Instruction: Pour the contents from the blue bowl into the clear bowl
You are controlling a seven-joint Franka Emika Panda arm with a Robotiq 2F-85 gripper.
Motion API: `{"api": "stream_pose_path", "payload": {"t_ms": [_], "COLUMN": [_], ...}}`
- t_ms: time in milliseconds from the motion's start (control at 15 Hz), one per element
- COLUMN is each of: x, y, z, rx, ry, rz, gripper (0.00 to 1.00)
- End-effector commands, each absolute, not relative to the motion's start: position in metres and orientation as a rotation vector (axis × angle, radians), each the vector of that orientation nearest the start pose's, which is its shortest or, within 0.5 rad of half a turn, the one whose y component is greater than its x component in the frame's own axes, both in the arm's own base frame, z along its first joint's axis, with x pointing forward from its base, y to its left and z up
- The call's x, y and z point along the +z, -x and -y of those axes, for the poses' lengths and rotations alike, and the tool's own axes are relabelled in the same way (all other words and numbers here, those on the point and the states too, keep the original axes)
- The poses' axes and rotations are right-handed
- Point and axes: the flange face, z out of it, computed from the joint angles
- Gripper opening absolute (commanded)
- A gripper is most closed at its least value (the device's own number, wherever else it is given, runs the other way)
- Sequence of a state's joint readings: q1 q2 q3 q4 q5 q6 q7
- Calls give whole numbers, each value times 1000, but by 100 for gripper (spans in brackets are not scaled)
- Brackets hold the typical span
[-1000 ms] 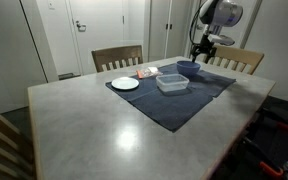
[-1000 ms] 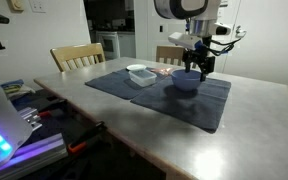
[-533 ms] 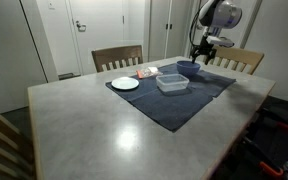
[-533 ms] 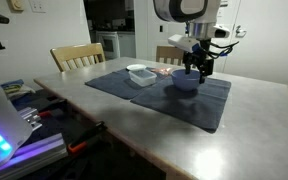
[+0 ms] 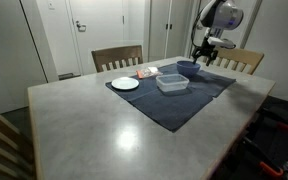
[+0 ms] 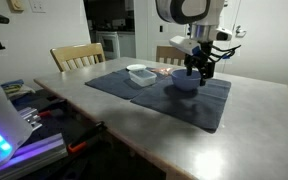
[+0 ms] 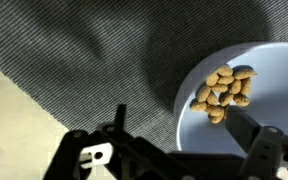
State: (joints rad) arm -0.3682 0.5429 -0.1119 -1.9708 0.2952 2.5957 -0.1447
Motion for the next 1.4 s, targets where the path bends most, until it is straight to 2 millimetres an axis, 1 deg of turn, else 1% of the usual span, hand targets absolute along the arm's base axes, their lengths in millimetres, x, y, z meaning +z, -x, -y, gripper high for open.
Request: {"api": "stream_pose_path", "payload": {"t_ms": [0, 333, 600, 667, 733, 800, 867, 933, 1000, 1067, 1333], "x": [188, 174, 170, 170, 171, 171, 171, 172, 172, 173, 175], "y": [-550, -547, -548, -548, -549, -549, -550, -550, -551, -551, -551], "z": [294, 287, 284, 284, 285, 285, 285, 285, 285, 285, 287], "rx": [-199, -181, -179, -182, -185, -188, -191, -193, -196, -198, -202], "ry": [2892, 2867, 2870, 2871, 2874, 2875, 2876, 2878, 2879, 2881, 2887], "rz": [-898, -919, -915, -914, -910, -910, -909, -909, -908, -908, -906], "gripper": [100, 100, 100, 90, 73, 67, 58, 52, 44, 38, 10]}}
